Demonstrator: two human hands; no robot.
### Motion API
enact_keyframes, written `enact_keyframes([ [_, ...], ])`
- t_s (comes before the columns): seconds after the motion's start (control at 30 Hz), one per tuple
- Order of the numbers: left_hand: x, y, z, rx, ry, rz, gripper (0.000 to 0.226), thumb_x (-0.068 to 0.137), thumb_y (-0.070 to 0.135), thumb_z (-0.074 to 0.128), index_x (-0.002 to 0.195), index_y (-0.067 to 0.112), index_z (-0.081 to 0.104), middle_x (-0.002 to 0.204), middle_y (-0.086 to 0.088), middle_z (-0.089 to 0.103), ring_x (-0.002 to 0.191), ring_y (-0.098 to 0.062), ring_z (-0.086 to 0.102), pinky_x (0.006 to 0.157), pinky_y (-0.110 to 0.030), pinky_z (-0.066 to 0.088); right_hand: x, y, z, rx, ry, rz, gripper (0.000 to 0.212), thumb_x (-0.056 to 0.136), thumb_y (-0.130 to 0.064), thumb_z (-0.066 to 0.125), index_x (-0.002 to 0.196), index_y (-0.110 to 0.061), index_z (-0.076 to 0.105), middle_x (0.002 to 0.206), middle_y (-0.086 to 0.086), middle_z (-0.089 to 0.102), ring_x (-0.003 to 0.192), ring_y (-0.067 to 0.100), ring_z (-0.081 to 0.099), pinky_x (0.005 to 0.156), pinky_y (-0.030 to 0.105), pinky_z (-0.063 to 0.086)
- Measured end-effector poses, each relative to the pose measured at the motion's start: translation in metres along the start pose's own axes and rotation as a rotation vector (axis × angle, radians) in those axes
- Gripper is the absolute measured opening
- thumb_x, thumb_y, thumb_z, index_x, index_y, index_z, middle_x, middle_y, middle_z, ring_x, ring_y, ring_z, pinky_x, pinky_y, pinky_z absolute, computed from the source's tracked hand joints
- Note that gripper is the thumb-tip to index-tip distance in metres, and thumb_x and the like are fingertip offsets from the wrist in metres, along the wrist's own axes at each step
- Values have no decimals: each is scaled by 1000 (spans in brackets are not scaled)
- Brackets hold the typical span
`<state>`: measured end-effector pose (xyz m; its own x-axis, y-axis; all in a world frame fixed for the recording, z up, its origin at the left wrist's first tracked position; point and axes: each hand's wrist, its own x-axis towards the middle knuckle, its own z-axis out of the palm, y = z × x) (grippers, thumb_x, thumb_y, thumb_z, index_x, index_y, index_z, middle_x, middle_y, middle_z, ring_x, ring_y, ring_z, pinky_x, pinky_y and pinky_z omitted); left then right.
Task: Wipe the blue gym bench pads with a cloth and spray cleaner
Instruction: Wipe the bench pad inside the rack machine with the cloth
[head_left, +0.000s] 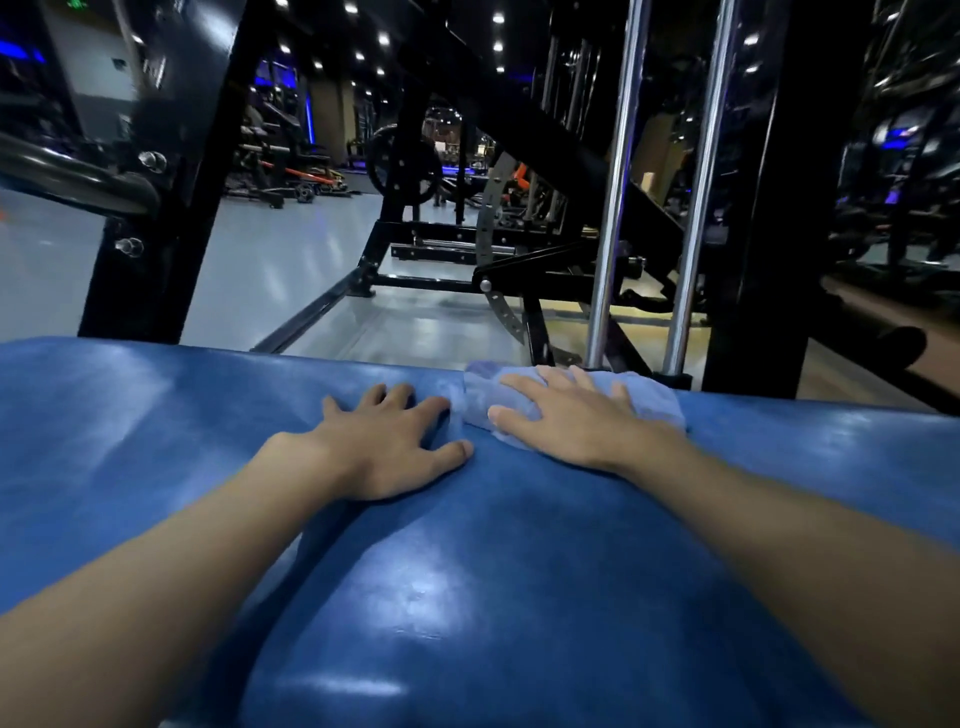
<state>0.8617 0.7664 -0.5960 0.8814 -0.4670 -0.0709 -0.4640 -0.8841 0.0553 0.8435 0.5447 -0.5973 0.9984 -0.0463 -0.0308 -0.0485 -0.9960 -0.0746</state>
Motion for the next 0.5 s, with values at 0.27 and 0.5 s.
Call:
enact_keyframes([
  [0.27,8,61,0,1,8,4,66,88,78,21,142,41,32,150,4,33,145,-19,23,108,-61,21,-16,79,1,0,41,-2,71,81,-83,13,147,-56,13,164,-11,9,151,24,3,113,64,6],
  [0.5,21,118,3,15,13,35,65,89,75,19,142,40,31,149,3,33,144,-18,24,111,-58,22,-36,140,-4,-13,85,36,63,87,-76,17,146,-54,20,161,-13,17,149,23,10,113,60,10],
])
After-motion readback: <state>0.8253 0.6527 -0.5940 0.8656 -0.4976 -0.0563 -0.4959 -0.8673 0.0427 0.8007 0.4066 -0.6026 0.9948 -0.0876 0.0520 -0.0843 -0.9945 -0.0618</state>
